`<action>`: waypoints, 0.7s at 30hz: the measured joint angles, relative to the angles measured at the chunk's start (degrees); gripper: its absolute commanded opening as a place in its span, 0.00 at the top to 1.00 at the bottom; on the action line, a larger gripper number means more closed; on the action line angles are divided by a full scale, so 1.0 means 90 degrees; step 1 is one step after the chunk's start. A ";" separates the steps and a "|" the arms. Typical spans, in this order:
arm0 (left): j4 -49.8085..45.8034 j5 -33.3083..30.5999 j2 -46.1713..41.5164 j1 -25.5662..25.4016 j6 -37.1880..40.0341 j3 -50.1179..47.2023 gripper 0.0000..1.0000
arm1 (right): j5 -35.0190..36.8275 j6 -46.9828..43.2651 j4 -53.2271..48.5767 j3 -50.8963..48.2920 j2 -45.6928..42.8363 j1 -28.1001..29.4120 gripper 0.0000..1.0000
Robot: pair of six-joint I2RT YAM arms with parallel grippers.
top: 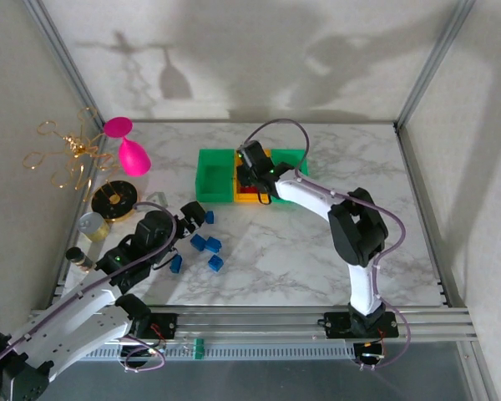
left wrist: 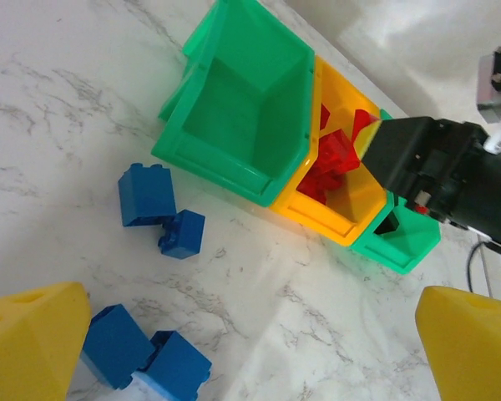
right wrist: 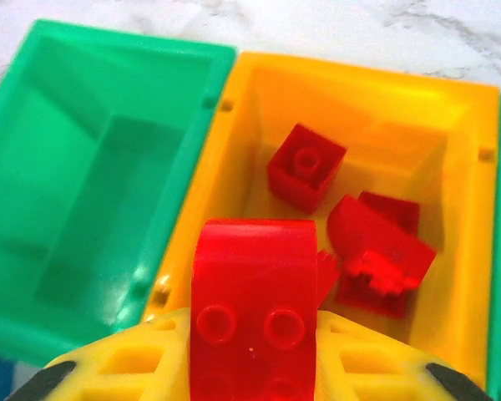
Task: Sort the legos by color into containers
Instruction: Place the lego in the container, then pick up the lego from the middle-left of the table.
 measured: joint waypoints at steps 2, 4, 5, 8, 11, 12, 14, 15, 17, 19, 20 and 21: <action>0.0092 0.0000 0.0107 0.0000 0.0022 0.0007 0.00 | 0.0032 -0.0095 -0.0019 0.0262 0.0255 -0.0104 0.64; 0.0168 0.0000 0.0221 0.0000 0.0039 0.0012 0.00 | 0.0041 -0.0189 -0.0070 0.0522 0.0493 -0.0163 0.61; 0.0197 0.0002 0.0270 0.0000 0.0046 0.0017 0.00 | 0.0039 -0.0226 -0.0107 0.0651 0.0602 -0.0192 0.56; 0.0238 0.0005 0.0401 0.0000 0.0095 0.0053 0.00 | 0.0027 -0.0299 -0.0180 0.0857 0.0750 -0.0257 0.50; 0.0253 0.0024 0.0469 0.0000 0.0114 0.0134 0.00 | 0.0027 -0.0355 -0.0209 0.0940 0.0741 -0.0323 0.47; 0.0260 0.0027 0.0466 0.0000 0.0114 0.0151 0.00 | 0.0022 -0.0374 -0.0206 0.0940 0.0716 -0.0340 0.46; 0.0284 0.0027 0.0461 0.0000 0.0114 0.0163 0.00 | -0.0002 -0.0381 -0.0206 0.0865 0.0595 -0.0362 0.45; 0.0282 0.0032 0.0461 0.0002 0.0114 0.0165 0.00 | -0.0022 -0.0381 -0.0182 0.0760 0.0469 -0.0362 0.44; 0.0253 0.0078 0.0461 0.0005 0.0121 0.0187 0.00 | -0.0131 -0.0381 -0.0124 0.0447 0.0126 -0.0359 0.42; 0.0202 0.0114 0.0461 0.0005 0.0138 0.0226 0.00 | -0.0248 -0.0379 -0.0083 0.0046 -0.0335 -0.0359 0.41; 0.0180 0.0124 0.0461 0.0005 0.0141 0.0243 0.00 | -0.0301 -0.0379 -0.0041 -0.0172 -0.0580 -0.0355 0.41; 0.0138 0.0153 0.0459 0.0005 0.0155 0.0257 0.00 | -0.0372 -0.0374 0.0027 -0.0432 -0.0865 -0.0355 0.40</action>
